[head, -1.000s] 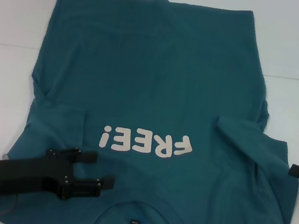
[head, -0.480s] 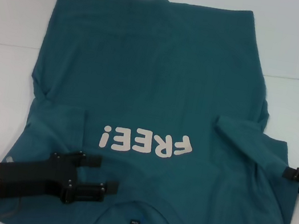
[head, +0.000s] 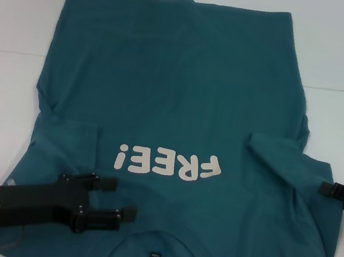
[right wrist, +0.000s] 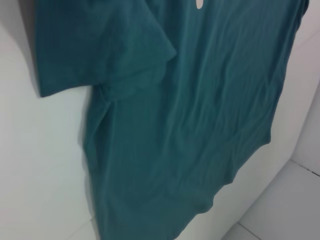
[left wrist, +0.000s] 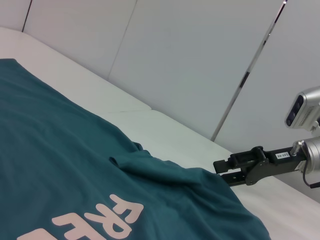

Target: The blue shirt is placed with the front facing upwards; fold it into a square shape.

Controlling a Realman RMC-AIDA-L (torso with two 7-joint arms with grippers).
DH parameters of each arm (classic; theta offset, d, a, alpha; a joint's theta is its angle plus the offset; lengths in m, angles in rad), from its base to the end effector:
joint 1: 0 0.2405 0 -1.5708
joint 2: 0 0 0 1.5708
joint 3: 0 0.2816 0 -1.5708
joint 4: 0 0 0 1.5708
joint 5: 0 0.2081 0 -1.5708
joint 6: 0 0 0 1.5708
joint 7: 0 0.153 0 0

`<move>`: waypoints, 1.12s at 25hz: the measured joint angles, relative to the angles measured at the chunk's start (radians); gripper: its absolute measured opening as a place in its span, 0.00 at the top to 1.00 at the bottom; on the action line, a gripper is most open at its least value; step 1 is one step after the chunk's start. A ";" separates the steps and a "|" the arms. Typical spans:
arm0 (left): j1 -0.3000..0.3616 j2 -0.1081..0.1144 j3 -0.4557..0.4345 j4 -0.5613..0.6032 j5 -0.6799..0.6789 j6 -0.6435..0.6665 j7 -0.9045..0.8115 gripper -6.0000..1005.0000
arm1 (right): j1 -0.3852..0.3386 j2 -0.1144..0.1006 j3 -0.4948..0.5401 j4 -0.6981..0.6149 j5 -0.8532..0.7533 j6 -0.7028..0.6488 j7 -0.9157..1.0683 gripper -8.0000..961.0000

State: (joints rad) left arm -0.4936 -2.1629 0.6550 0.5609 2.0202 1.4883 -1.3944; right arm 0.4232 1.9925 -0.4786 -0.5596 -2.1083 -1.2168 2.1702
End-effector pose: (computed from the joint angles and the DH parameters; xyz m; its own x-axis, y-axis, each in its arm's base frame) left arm -0.2816 0.3176 -0.0697 0.6820 0.4813 0.5507 0.5992 -0.7995 -0.0433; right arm 0.3955 0.3367 0.0287 -0.0164 -0.7437 -0.6683 -0.9998 0.0073 0.0165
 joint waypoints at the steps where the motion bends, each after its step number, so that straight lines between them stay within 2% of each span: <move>1: 0.000 0.000 0.000 0.000 0.000 -0.001 0.000 0.13 | 0.002 0.000 0.000 0.003 0.001 0.004 -0.001 0.27; 2: 0.000 0.000 0.000 0.000 0.000 -0.002 0.000 0.13 | 0.003 0.000 0.000 0.005 0.001 0.007 -0.003 0.29; 7: 0.000 0.000 0.000 0.001 0.000 -0.005 0.000 0.13 | 0.007 0.004 0.000 0.010 0.002 0.014 -0.019 0.53; 18: 0.001 0.000 0.000 0.001 0.000 -0.005 0.000 0.13 | -0.010 0.005 0.015 0.014 0.002 0.028 -0.027 0.78; 21: 0.002 0.000 0.000 0.001 0.000 -0.005 0.000 0.13 | -0.010 0.005 0.015 0.014 0.002 0.028 -0.028 0.98; 28: 0.001 0.000 0.000 0.001 0.000 -0.005 0.000 0.13 | -0.014 0.006 0.042 0.011 0.002 0.016 -0.043 0.99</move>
State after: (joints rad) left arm -0.4922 -2.1629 0.6549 0.5615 2.0201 1.4834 -1.3944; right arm 0.4088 1.9984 -0.4362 -0.5484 -2.1061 -1.2007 2.1277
